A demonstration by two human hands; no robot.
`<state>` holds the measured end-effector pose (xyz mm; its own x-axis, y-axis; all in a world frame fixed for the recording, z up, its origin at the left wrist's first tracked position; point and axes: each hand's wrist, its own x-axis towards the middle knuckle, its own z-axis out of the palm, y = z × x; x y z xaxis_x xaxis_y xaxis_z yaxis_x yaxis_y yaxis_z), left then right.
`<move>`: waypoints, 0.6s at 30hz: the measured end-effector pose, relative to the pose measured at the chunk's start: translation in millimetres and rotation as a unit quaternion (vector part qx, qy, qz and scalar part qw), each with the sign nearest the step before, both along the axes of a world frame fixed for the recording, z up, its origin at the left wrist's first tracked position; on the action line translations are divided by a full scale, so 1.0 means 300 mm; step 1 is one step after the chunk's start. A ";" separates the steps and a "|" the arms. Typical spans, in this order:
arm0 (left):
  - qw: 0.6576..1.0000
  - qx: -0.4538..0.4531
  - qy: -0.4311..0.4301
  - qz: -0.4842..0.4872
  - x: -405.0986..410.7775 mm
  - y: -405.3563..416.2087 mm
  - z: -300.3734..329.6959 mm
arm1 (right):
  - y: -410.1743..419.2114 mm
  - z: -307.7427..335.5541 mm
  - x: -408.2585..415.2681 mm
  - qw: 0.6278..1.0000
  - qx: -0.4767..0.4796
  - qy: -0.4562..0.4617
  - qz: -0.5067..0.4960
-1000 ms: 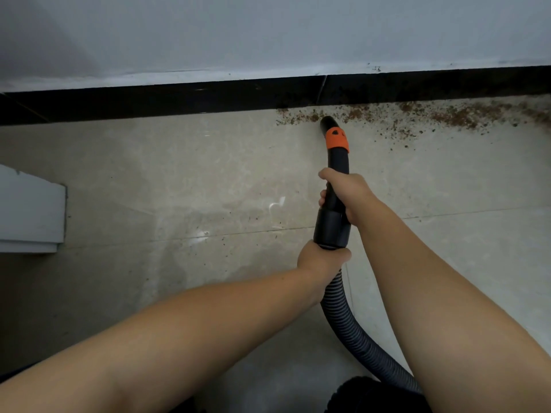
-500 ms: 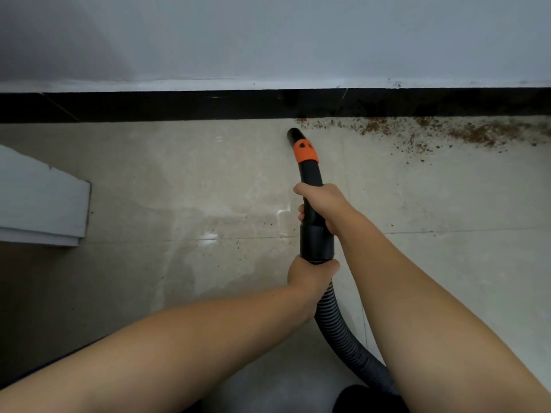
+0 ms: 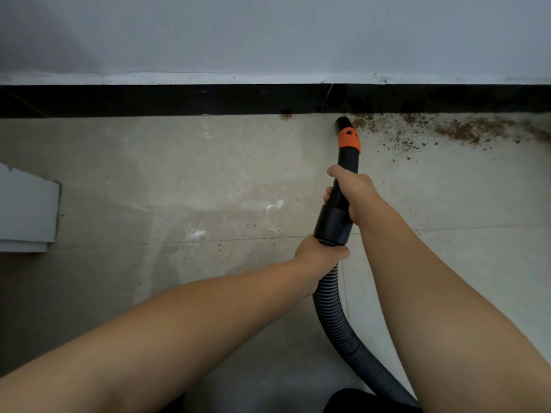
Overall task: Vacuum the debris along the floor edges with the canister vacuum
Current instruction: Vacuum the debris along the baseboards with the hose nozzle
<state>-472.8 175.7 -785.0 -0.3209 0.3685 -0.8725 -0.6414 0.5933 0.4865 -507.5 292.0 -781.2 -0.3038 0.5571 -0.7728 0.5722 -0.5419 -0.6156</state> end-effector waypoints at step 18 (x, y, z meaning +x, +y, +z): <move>0.998 0.004 0.032 0.046 -0.018 -0.037 -0.010 | -0.036 -0.003 -0.046 1.000 -0.002 0.011 0.022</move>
